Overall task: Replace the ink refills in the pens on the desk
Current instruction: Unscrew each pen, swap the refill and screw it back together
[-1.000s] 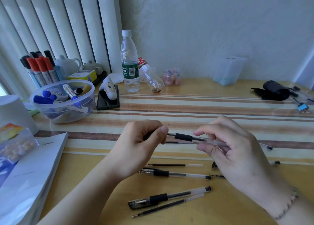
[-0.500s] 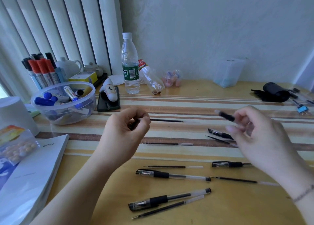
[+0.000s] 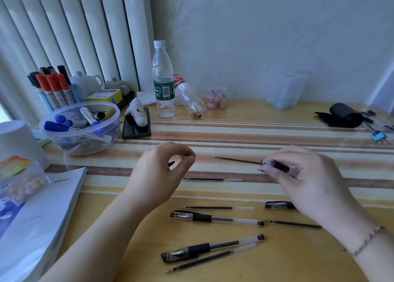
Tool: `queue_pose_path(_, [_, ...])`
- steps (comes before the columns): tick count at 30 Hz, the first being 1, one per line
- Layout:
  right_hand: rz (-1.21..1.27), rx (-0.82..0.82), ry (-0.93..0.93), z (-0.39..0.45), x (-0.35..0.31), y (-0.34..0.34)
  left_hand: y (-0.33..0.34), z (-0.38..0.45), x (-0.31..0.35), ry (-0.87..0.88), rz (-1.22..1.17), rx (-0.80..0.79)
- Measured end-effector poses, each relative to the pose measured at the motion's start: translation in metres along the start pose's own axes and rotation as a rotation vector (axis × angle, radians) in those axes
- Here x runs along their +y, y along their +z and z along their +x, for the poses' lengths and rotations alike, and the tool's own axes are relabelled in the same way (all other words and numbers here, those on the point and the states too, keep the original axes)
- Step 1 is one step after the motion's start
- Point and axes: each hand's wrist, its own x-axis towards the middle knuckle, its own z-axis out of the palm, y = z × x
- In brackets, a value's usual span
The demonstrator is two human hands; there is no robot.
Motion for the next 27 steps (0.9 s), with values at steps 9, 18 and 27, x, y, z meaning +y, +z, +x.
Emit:
queue_pose_path(9, [-0.070,-0.008,0.116,0.004,0.009,0.009,0.016,0.000,-0.003,0.039,0.481,-0.206])
queue_pose_path(18, [-0.323,-0.221,0.077,0.011,0.000,0.030,-0.020,0.005,-0.008,0.076,0.448,0.025])
queue_pose_path(27, [-0.376,-0.340,-0.039,0.005,-0.014,0.040,-0.010,0.004,-0.005,0.045,0.383,0.060])
